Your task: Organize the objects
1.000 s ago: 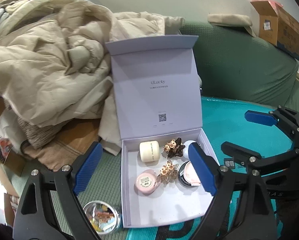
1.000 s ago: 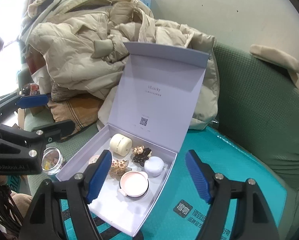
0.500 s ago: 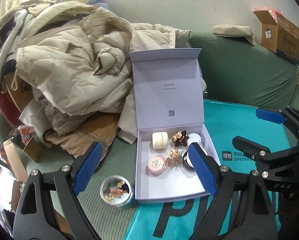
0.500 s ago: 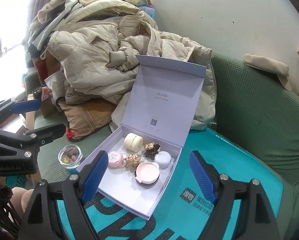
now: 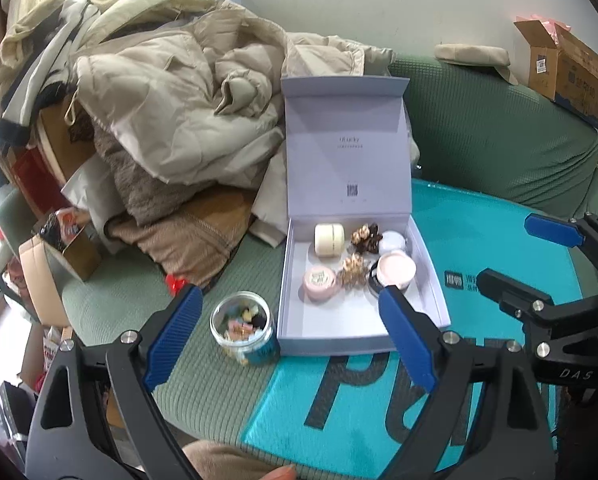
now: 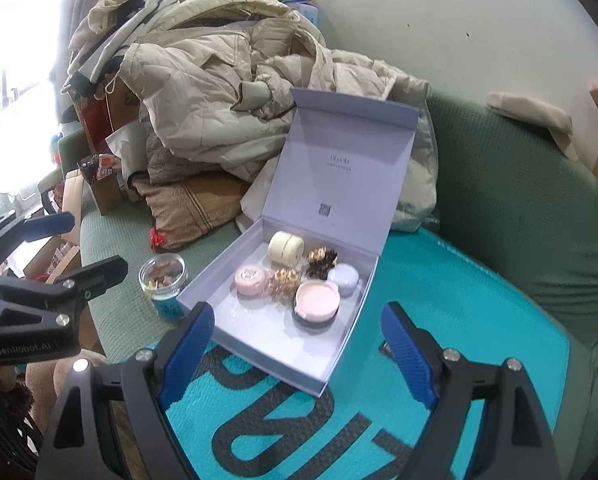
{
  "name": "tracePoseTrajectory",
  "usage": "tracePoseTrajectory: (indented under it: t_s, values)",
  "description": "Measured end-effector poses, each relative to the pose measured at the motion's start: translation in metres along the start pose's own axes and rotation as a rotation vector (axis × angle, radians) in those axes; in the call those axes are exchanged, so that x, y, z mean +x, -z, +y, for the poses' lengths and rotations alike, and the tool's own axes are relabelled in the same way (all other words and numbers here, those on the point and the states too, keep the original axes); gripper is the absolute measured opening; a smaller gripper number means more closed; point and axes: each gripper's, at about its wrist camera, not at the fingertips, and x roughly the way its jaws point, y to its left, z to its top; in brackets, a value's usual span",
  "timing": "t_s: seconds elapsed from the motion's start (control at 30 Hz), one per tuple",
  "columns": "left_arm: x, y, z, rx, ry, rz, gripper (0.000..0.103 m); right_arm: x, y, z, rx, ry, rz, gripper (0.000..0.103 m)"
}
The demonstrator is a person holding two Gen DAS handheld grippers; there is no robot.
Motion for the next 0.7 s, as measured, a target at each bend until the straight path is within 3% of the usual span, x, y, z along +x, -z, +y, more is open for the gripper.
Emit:
tracePoseTrajectory:
  t_s: [0.7]
  values:
    - [0.006, 0.087, -0.011, -0.029, -0.030, 0.107, 0.090, 0.014, 0.071, 0.010, 0.017, -0.025, 0.105, 0.086]
